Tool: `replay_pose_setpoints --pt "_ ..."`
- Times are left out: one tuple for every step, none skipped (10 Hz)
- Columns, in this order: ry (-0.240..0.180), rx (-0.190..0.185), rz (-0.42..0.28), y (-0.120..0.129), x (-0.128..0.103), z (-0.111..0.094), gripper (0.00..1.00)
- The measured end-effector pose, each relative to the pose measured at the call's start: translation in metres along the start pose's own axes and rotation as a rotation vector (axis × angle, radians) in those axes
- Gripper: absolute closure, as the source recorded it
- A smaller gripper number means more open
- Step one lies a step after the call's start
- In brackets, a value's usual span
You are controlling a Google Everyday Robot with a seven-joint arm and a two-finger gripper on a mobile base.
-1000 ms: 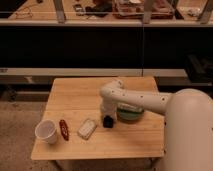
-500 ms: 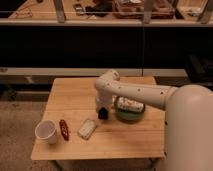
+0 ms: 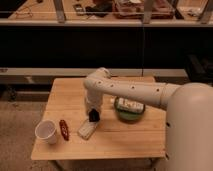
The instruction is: Place the eraser on the white sponge
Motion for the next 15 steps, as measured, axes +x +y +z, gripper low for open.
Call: replay_pose_setpoints --pt "-0.017 0.015 -0.045 -0.012 -0.013 -0.002 1.00" --pt "-0.032 0.017 -0.079 -0.018 -0.024 -0.002 1.00" --pt "-0.051 0.009 -0.112 -0.021 -0.036 -0.001 0.97" --pt "-0.068 -0.005 -0.133 -0.020 -0.046 0.003 0.90" --pt "-0.078 -0.026 -0.156 -0.017 -0.054 0.007 0.79" --pt "-0.077 -0.053 -0.183 -0.016 -0.059 0.012 0.69" --pt "-0.073 -0.067 -0.198 -0.017 -0.060 0.016 0.61" --pt "-0.068 -0.073 -0.214 -0.022 -0.062 0.021 0.51" --pt "-0.068 -0.069 -0.222 -0.027 -0.064 0.027 0.41" --pt "-0.070 -0.062 -0.224 -0.031 -0.065 0.030 0.39" --pt "-0.074 -0.056 -0.228 -0.035 -0.067 0.034 0.39" --pt "-0.084 -0.054 -0.232 -0.038 -0.069 0.040 0.39" --pt "-0.089 -0.056 -0.232 -0.038 -0.069 0.043 0.39" --pt "-0.094 -0.062 -0.231 -0.036 -0.069 0.045 0.39" --pt "-0.097 -0.073 -0.229 -0.033 -0.068 0.047 0.39"
